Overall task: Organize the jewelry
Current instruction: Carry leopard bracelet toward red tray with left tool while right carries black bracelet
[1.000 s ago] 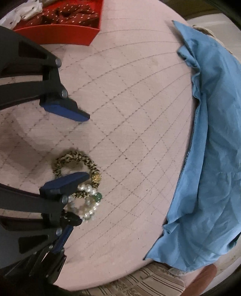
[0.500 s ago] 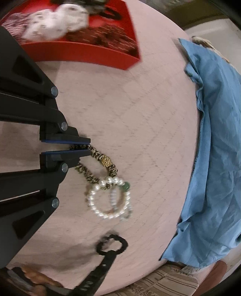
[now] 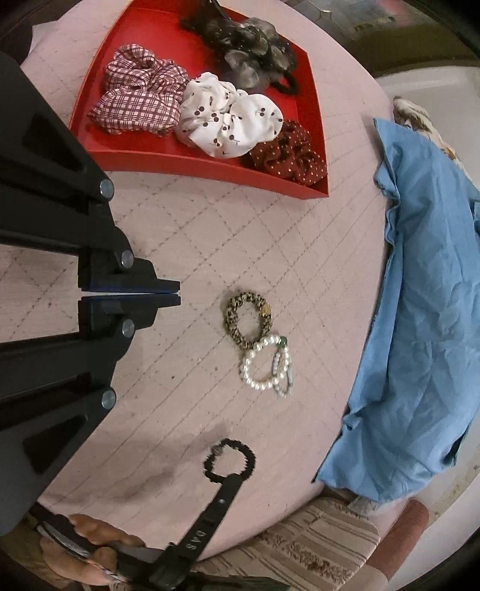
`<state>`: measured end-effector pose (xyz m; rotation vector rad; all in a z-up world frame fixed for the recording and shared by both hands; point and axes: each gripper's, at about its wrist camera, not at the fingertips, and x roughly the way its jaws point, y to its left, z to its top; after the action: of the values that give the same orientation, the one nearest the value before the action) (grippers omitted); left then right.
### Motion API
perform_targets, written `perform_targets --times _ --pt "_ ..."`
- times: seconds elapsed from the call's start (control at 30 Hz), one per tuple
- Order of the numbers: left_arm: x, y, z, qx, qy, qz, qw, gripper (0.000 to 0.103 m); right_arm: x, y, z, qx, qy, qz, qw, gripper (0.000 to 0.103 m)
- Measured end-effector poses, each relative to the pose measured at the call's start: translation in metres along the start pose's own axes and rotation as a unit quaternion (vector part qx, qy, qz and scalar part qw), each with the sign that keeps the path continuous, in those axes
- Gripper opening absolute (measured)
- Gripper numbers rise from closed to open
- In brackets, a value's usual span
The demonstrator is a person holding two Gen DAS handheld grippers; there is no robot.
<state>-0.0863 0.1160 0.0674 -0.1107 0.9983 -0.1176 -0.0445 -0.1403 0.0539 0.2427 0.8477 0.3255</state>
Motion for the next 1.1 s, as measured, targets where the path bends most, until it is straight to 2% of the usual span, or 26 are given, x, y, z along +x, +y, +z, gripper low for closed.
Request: perform_targets --times 0.1,0.13,0.17,0.23,0.37,0.43,0.5,0.57,0.63,0.7,0.77,0.8,0.83,0.97,1.1 --pt "0.0 -0.001 0.009 -0.008 -0.009 -0.012 0.9999 0.003 -0.009 0.008 -0.008 0.002 -0.003 0.011 1.0 0.009" --pt "0.003 -0.002 0.015 -0.009 -0.01 -0.015 0.9998 0.014 -0.01 0.01 -0.01 0.0 -0.002 0.012 1.0 0.009" --pt "0.007 -0.003 0.02 -0.01 -0.01 -0.015 0.9998 0.034 -0.012 0.013 -0.013 -0.003 0.0 0.013 1.0 0.009" --pt "0.019 -0.004 0.034 -0.016 -0.013 -0.013 0.9997 0.052 -0.009 0.011 -0.017 0.0 0.005 0.01 1.0 0.011" --pt "0.049 -0.006 0.054 -0.015 0.001 0.003 0.9999 0.052 0.002 -0.003 -0.02 0.023 0.024 0.011 0.999 0.016" --pt "0.065 -0.005 0.062 -0.01 0.009 0.014 0.9998 0.052 0.008 -0.007 -0.021 0.024 0.031 0.003 0.999 0.037" --pt "0.082 -0.003 0.066 -0.01 0.023 0.024 0.9994 0.052 0.016 -0.01 -0.021 0.026 0.037 -0.002 0.999 0.044" --pt "0.095 0.0 0.068 -0.013 0.033 0.024 0.9991 0.052 0.022 -0.011 -0.019 0.024 0.042 -0.004 0.999 0.044" --pt "0.099 0.0 0.069 -0.009 0.024 0.029 0.9992 0.052 0.029 -0.01 -0.019 0.02 0.047 -0.005 0.999 0.044" --pt "0.101 -0.007 0.068 0.008 0.024 0.048 0.9985 0.05 0.035 -0.008 -0.018 0.014 0.048 -0.012 0.999 0.044" --pt "0.101 -0.015 0.064 0.038 0.015 0.071 0.9966 0.023 0.038 -0.006 -0.016 0.004 0.045 -0.022 0.999 0.035" --pt "0.1 -0.018 0.062 0.043 0.015 0.072 0.9964 0.017 0.04 -0.004 -0.016 -0.004 0.046 -0.033 0.998 0.018" --pt "0.097 -0.019 0.059 0.044 0.017 0.072 0.9963 0.007 0.041 -0.004 -0.015 -0.007 0.048 -0.038 0.998 0.011" --pt "0.083 -0.02 0.042 0.041 0.023 0.066 0.9967 0.005 0.038 -0.01 -0.015 0.007 0.048 -0.029 0.998 0.01" --pt "0.06 -0.018 0.01 0.044 0.025 0.061 0.9969 0.005 0.031 -0.008 -0.019 0.008 0.051 -0.024 0.998 0.01"
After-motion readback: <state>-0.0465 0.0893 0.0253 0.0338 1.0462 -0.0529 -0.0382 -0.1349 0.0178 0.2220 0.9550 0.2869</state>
